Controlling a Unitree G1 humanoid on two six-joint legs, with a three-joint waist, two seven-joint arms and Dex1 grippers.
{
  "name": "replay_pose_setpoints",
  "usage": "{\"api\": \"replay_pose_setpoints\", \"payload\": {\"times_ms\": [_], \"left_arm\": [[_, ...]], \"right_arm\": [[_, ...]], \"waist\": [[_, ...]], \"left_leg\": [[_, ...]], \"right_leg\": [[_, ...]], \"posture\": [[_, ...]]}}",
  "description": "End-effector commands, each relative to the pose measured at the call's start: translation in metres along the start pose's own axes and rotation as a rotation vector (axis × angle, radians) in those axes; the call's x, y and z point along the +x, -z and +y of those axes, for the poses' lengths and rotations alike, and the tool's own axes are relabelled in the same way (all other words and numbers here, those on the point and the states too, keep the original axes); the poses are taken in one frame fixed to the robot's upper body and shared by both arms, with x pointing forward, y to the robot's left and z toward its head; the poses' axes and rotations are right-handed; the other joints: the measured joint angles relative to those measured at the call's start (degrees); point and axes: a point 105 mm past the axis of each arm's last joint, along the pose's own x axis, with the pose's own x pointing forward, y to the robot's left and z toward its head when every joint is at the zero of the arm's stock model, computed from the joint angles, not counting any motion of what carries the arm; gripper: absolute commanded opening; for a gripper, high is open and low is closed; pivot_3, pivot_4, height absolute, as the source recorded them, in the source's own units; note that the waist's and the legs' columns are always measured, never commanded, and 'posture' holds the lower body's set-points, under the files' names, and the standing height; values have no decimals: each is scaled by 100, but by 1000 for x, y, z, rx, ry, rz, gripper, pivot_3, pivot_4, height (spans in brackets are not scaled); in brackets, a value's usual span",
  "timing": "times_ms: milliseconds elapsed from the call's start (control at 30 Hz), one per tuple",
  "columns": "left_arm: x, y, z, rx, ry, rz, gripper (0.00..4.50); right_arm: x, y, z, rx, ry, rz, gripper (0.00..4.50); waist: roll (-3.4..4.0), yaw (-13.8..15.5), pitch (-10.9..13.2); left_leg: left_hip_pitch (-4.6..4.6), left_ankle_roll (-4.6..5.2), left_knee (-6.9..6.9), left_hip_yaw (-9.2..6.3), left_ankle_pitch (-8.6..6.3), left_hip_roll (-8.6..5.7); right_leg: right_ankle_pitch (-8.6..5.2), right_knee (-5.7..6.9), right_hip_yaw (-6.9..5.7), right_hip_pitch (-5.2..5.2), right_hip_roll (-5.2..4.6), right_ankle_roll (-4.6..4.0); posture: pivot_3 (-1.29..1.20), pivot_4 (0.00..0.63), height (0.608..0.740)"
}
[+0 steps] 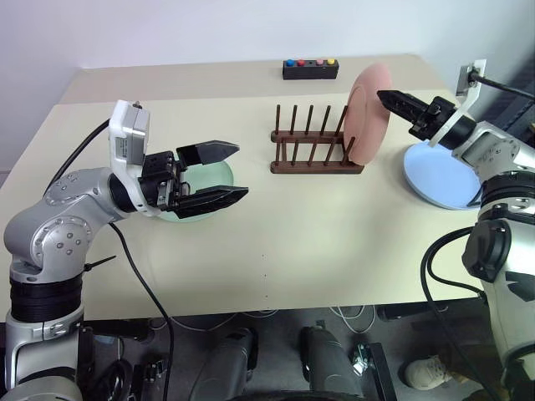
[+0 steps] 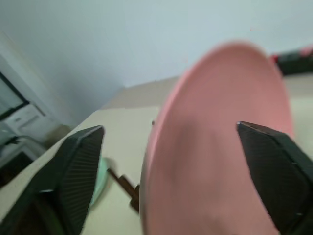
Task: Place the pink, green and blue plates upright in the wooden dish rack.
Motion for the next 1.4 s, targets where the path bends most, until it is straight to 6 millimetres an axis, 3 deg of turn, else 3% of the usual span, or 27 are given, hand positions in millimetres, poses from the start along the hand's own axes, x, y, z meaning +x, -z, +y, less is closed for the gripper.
{"api": "replay_pose_setpoints", "payload": {"times_ms": [33,167,267,400,533,633,800,900,1000,1167,1267,1400], "left_arm": [[2,-4,-3,30,18,-9,4500],[3,-3,-4,21,22,-10,4500],[2,-1,-2,27,16,-1,4500],[-15,4,13,74,-76,76,4500],[-53,16,46,70,-289,221,4500],[-98,21,72,84,-487,336,4500],[-162,19,110,95,-836,370,4500],[-182,19,118,26,-963,334,4500],[-205,26,125,-163,-1118,311,4500],[-200,14,143,-345,-1179,253,4500],[-189,19,147,-379,-1157,365,4500],[-181,27,147,-525,-1114,374,4500]], "right_arm": [[-3,-53,13,-97,-28,-165,4448],[-15,-68,5,-186,74,-214,4448],[-21,-56,10,-317,56,-96,4448],[-37,-47,58,-333,-181,-10,4448],[-53,-36,109,-396,-364,63,4448],[-60,-16,132,-394,-459,139,4448],[-60,-1,141,-406,-515,131,4448],[-56,6,142,-399,-532,139,4448],[-51,11,145,-398,-551,146,4448],[-42,18,146,-382,-568,136,4448],[-38,21,147,-374,-572,126,4448],[-37,26,147,-382,-564,126,4448]], "waist": [[0,1,0],[0,10,0],[0,22,0],[2,32,0],[25,2,1],[24,-8,0],[21,43,-2],[16,52,-1],[15,53,-1],[1,48,-1],[1,41,-2],[1,12,-1]], "left_leg": [[0,0,0,0,0,0],[0,2,0,0,-1,0],[0,3,-1,0,-2,0],[0,9,0,0,-6,1],[0,14,-1,4,-14,8],[2,9,-3,5,-18,17],[5,11,-1,7,-20,17],[4,12,-1,6,-21,18],[3,15,0,6,-22,17],[3,15,8,2,-22,17],[3,14,9,4,-21,15],[2,13,9,5,-21,16]], "right_leg": [[0,0,0,0,0,0],[0,0,1,0,0,0],[0,-1,2,0,0,0],[0,0,2,-1,0,0],[1,8,11,-10,-2,-2],[1,7,11,-10,4,-4],[2,1,10,-5,2,-6],[3,0,8,-5,2,-6],[3,-1,7,-5,3,-5],[5,4,-1,-3,9,-1],[6,4,0,-2,7,2],[7,7,2,-6,18,2]], "posture": [[0,150,740],[0,150,740],[0,150,740],[0,150,740],[0,150,740],[0,150,740],[0,150,740],[0,150,740],[0,150,740],[0,150,740],[0,150,740],[0,150,740]]}}
